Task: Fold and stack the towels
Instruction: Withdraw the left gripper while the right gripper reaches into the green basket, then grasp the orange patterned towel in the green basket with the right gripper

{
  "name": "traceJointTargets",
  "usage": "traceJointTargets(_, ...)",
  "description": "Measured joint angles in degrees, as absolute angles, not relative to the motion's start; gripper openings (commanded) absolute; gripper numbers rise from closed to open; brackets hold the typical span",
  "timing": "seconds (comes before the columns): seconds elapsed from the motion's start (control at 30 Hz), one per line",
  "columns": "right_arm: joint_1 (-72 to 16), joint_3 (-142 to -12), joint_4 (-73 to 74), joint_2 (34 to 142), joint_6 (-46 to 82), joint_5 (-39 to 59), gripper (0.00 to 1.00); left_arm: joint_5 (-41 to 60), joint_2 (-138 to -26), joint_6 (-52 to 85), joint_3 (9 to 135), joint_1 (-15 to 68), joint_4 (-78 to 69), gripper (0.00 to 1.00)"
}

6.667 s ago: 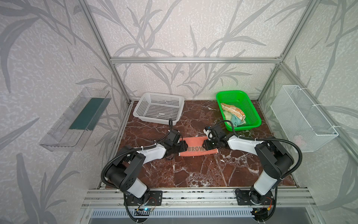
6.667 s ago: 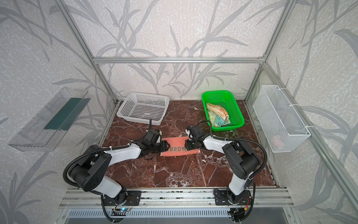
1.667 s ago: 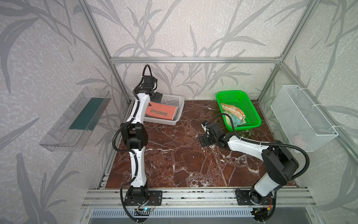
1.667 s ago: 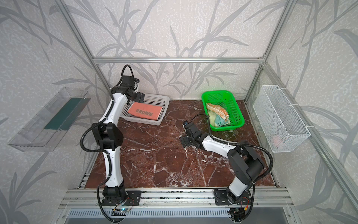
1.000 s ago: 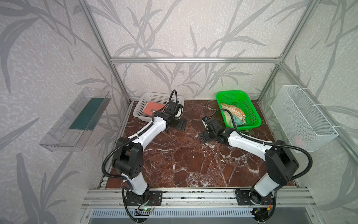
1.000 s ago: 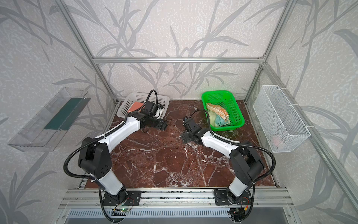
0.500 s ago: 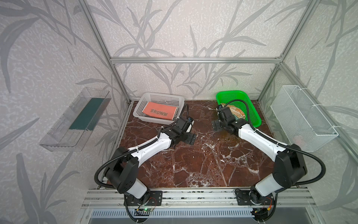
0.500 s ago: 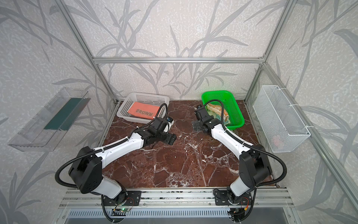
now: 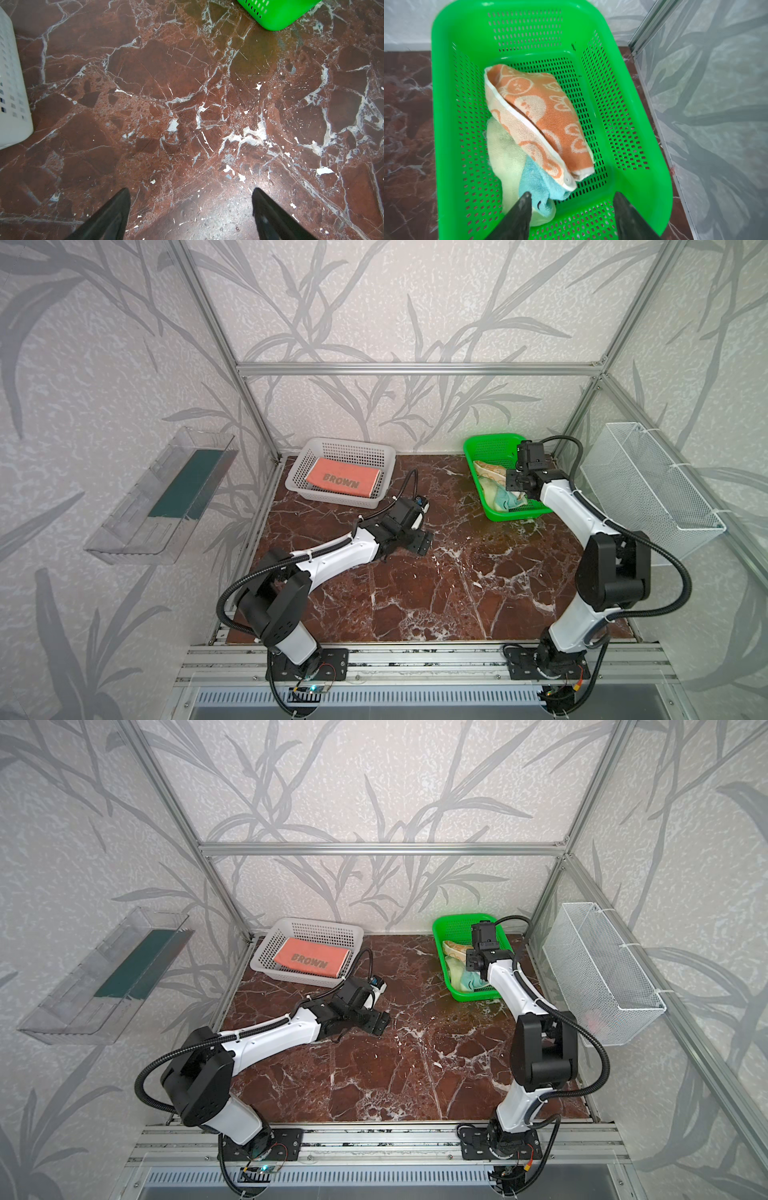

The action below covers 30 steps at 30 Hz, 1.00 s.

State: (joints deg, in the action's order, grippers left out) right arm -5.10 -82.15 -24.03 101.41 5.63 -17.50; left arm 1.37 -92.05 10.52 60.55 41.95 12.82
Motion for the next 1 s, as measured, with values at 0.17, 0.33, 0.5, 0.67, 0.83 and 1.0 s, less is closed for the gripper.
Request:
traceJointTargets(0.17, -3.6, -82.7, -23.7, 106.6, 5.0, -15.7, 0.60, -0.2, -92.1, 10.5, 59.9, 42.2, 12.7, 0.91)
traceJointTargets(0.33, -2.7, -82.7, -22.7, 108.9, 4.7, -15.4, 0.40, -1.5, -92.1, 10.5, 59.8, 42.2, 12.8, 0.91)
traceJointTargets(0.5, -2.6, -82.7, -20.7, 109.9, 4.3, -15.2, 0.16, -1.9, -92.2, 10.5, 59.8, 42.2, 12.8, 0.91)
traceJointTargets(0.67, -2.6, -82.8, -19.9, 110.0, 3.7, -14.7, 0.00, -1.9, -93.1, 10.5, 59.8, 42.2, 12.8, 0.91)
traceJointTargets(0.83, -2.6, -82.9, -19.7, 109.5, 3.1, -13.9, 0.00, -2.2, -93.4, 10.5, 59.8, 42.2, 12.8, 0.91)
traceJointTargets(1.0, -2.6, -82.9, -20.3, 105.4, 2.5, -11.8, 0.00, -3.2, -93.4, 10.5, 59.8, 42.2, 12.8, 0.91)
